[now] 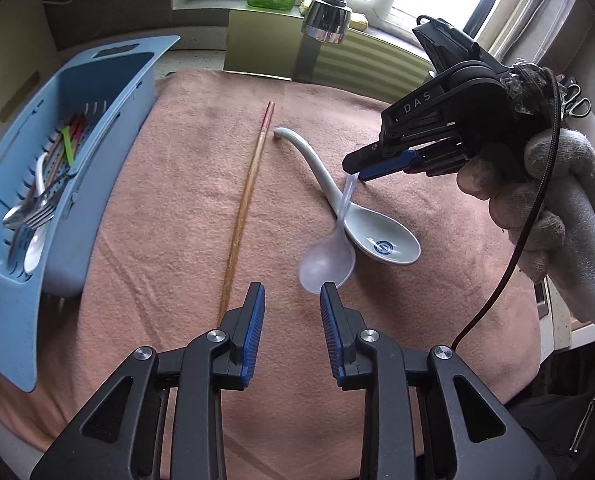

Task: Organize utensils
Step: 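Lower the right tool onto the clear plastic spoon beside the white spoon, then close the right tool on the clear spoon while the left tool closes on the chopstick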

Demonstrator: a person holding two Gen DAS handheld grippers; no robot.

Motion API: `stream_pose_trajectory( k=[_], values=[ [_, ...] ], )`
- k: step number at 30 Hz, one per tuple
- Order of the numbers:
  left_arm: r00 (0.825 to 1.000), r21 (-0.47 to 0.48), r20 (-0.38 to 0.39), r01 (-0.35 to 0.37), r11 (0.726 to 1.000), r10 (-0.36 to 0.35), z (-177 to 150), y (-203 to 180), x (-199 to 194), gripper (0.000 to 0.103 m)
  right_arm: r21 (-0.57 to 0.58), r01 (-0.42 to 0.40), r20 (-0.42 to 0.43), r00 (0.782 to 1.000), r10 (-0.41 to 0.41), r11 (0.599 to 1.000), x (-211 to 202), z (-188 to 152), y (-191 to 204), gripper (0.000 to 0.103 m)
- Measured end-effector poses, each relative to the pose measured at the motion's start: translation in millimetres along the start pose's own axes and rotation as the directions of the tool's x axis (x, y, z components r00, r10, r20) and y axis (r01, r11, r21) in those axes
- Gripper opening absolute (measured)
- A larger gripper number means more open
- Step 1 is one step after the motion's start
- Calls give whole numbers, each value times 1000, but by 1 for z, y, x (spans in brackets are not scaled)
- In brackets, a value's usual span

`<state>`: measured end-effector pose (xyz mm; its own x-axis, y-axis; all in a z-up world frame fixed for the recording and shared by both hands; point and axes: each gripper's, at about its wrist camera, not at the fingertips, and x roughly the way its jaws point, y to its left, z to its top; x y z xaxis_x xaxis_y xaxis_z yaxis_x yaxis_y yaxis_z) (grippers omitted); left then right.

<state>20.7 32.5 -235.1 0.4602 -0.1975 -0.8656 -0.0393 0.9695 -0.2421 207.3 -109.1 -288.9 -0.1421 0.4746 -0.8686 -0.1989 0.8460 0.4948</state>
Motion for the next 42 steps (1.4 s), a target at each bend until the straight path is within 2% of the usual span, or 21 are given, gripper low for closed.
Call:
stream_pose_trajectory(
  k=[5, 11, 16, 24, 28, 33, 37, 42],
  values=[
    [1000, -4, 3, 3, 1000, -3, -1, 0, -1, 27, -4, -17, 26, 1000, 17, 1000, -6, -2, 9, 10],
    [1000, -12, 9, 0, 1000, 0, -1, 4, -3, 27, -87, -31, 42, 999, 35, 996, -8, -5, 39, 7],
    [1000, -30, 17, -11, 1000, 11, -2, 12, -6, 27, -165, -12, 32, 999, 18, 986, 1, -4, 65, 7],
    [999, -42, 31, -34, 999, 36, -1, 21, -12, 27, -220, 41, -5, 999, -43, 975, 21, -2, 82, 8],
    [999, -37, 31, -42, 998, 43, 2, 26, -14, 27, -251, 54, -26, 998, -62, 966, 23, -11, 88, 16],
    [998, -12, 31, -46, 999, 46, 8, 31, -15, 27, -246, 71, -41, 996, -83, 967, 26, -23, 86, 17],
    [999, -8, 14, -29, 1000, 29, 13, 38, -10, 27, -185, 88, -55, 993, -100, 979, 32, -26, 75, 17],
    [1000, 38, -25, 14, 999, -13, 26, 40, 1, 27, -197, 127, -32, 990, -136, 972, 32, -40, 77, 17]
  ],
)
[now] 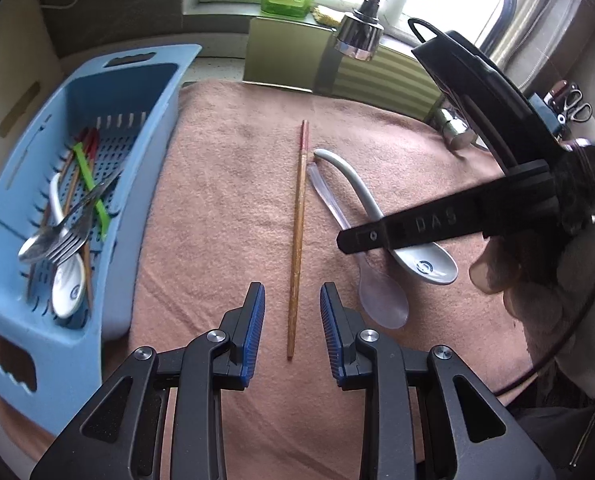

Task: Organize utensils
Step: 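Close the right tool on the clear spoon while the left tool closes on the chopstick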

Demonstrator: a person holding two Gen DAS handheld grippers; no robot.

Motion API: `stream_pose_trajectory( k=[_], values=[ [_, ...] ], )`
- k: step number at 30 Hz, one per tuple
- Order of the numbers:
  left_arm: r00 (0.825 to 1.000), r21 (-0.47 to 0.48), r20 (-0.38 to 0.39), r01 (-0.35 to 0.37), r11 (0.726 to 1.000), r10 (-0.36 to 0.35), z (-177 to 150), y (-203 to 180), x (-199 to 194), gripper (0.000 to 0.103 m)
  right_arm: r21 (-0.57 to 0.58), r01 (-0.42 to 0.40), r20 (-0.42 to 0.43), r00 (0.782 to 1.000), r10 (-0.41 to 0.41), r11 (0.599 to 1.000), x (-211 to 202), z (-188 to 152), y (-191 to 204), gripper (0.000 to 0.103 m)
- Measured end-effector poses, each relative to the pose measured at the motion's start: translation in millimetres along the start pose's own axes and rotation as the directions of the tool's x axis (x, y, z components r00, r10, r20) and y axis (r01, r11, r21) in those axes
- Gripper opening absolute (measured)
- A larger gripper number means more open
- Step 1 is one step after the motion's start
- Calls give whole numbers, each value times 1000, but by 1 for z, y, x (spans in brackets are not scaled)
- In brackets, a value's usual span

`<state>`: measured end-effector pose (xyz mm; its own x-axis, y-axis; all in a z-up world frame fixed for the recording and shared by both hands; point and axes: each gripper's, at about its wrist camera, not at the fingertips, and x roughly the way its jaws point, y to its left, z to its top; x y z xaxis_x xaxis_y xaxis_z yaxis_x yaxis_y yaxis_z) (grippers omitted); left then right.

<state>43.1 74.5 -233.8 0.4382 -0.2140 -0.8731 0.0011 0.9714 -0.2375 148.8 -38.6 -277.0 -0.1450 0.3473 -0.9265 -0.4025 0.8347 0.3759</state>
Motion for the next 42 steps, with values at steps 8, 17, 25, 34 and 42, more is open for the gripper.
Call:
stream_pose_trajectory(
  k=[8, 17, 25, 34, 42],
  values=[
    [998, 87, -59, 4, 996, 1, 29, -8, 22, 27, 107, 6, 43, 999, -11, 994, -4, -13, -11, 8],
    [992, 146, -122, -26, 989, 44, 56, -17, 57, 22, 175, -28, 71, 997, 16, 984, -10, -26, -23, 6],
    [988, 171, -142, -41, 984, 65, 50, -24, 67, 19, 160, -8, 91, 996, -7, 987, -10, -27, -19, 6],
    [985, 175, -125, -99, 980, 122, 43, -22, 62, 6, 151, -9, 84, 996, -4, 989, -8, -24, -20, 6],
    [986, 154, -121, -99, 983, 118, 38, -18, 59, 5, 142, -9, 86, 996, -3, 990, -7, -24, -19, 6]
  ],
)
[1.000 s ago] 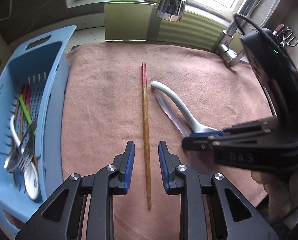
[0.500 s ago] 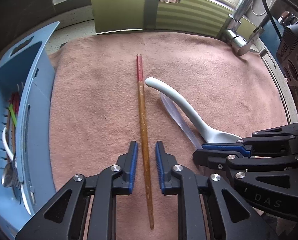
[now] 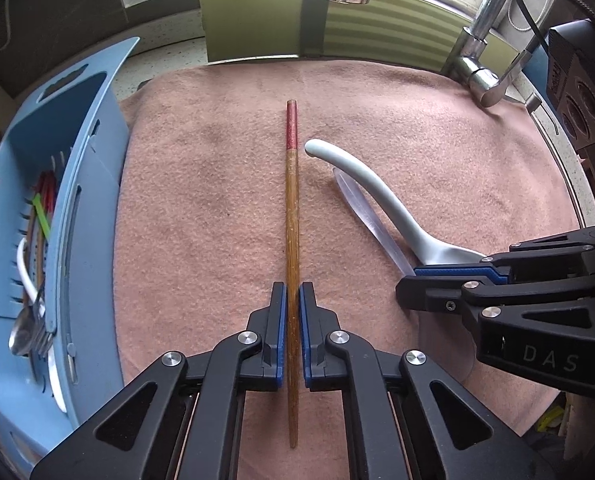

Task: Organize utensils
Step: 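Close the right tool on the clear spoon while the left tool closes on the chopstick, then lift and carry the chopstick with the left tool while the right tool carries the clear spoon to the basket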

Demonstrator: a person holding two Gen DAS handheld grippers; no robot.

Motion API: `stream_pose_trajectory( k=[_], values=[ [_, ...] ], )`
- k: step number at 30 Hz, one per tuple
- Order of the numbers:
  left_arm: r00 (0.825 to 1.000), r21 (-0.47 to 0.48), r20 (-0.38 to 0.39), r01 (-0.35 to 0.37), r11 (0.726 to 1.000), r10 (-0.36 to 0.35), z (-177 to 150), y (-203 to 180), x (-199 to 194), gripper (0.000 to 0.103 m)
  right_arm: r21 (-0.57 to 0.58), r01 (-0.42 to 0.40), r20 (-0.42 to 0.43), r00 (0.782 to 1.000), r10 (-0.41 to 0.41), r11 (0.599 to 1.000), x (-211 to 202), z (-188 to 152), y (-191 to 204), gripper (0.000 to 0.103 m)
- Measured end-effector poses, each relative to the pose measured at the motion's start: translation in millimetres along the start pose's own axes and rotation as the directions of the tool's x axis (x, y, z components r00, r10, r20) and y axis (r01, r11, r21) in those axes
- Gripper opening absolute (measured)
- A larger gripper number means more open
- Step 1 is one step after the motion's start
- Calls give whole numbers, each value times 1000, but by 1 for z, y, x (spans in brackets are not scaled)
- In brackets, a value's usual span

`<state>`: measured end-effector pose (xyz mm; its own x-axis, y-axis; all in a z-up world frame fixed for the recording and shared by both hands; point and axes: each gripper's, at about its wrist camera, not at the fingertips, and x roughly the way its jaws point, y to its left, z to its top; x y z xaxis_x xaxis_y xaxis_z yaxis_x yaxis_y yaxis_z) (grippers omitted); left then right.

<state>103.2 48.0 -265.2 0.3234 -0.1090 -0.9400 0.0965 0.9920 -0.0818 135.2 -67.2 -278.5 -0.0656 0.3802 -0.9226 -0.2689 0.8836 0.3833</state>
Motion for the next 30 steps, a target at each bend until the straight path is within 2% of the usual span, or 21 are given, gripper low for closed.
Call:
stream_pose_trajectory(
  k=[4, 10, 11, 12, 14, 20, 22, 24, 30],
  values=[
    [1000, -26, 1, 0, 1000, 0, -9, 2, -4, 5, -8, 11, 1, 1000, -11, 1000, 1, -1, 2, 6],
    [999, -54, -20, 43, 998, -44, -18, 6, -9, 6, -14, 9, -5, 1000, -9, 1000, 2, 0, 3, 6],
    [999, -57, -24, 41, 998, -42, -17, 7, -9, 9, -14, 7, -6, 1000, -7, 1000, 2, 0, 3, 6],
    [999, -61, -24, 41, 997, -42, -14, 7, -9, 17, -15, 7, -6, 1000, -7, 1000, 2, 0, 3, 6],
    [999, -62, -18, 29, 998, -30, -9, 6, -10, 19, -24, 11, -10, 1000, -11, 1000, 2, 1, 4, 6],
    [999, -15, -42, 3, 1000, -3, 5, -3, 2, 19, -38, 4, -21, 1000, -5, 999, 4, 2, 4, 6],
    [999, -7, -38, -8, 1000, 8, 7, -5, 3, 15, -38, 5, -20, 1000, -6, 999, 4, 1, 5, 6],
    [999, -25, -34, -5, 1000, 4, 8, -1, 3, 6, -50, 13, -15, 1000, -14, 999, 5, -1, 8, 6],
    [999, -83, -20, 29, 996, -31, 2, 10, 0, 6, -66, 34, 6, 999, -33, 997, 5, -6, 16, 5]
  ],
)
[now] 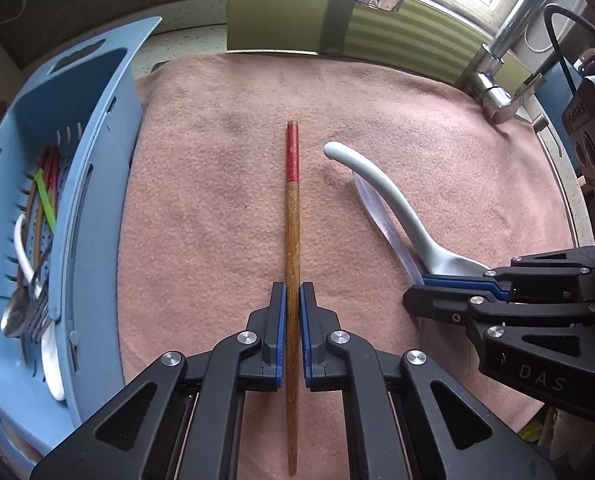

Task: Organize utensils
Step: 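Lift and carry the chopstick with the left tool while the right tool carries the clear spoon to the basket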

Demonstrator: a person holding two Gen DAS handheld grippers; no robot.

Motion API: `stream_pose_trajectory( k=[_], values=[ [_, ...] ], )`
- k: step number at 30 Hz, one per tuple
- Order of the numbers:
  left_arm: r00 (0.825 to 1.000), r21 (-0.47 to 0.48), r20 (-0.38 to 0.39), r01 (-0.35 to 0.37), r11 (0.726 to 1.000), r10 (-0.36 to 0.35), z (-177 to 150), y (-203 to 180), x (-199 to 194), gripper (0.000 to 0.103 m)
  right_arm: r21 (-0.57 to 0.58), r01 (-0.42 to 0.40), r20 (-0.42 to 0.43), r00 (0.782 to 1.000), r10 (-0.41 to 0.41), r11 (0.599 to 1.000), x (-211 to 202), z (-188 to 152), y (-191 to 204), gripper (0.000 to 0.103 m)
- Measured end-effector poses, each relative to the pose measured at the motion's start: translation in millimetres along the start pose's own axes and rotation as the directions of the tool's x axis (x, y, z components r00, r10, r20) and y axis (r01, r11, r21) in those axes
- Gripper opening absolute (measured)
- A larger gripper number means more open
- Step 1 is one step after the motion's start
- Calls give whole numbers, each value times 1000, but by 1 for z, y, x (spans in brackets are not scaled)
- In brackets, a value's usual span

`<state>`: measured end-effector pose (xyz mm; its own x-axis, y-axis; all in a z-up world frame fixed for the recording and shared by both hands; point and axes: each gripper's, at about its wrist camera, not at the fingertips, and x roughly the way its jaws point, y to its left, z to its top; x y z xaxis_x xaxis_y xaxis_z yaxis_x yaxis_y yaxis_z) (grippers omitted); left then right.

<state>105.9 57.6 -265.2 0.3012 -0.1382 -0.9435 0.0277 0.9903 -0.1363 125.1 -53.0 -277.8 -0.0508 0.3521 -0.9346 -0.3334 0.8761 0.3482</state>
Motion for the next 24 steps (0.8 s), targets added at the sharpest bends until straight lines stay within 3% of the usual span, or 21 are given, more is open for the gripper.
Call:
stream_pose_trajectory(
  k=[12, 24],
  values=[
    [997, -87, 50, 70, 994, -66, -7, 10, -14, 5, 23, -62, 8, 998, 62, 998, 3, -5, 8, 5],
    [992, -71, 106, 83, 994, -75, -1, 14, -39, 5, -6, -55, 45, 997, 55, 998, -14, -3, 20, 5]
  ],
)
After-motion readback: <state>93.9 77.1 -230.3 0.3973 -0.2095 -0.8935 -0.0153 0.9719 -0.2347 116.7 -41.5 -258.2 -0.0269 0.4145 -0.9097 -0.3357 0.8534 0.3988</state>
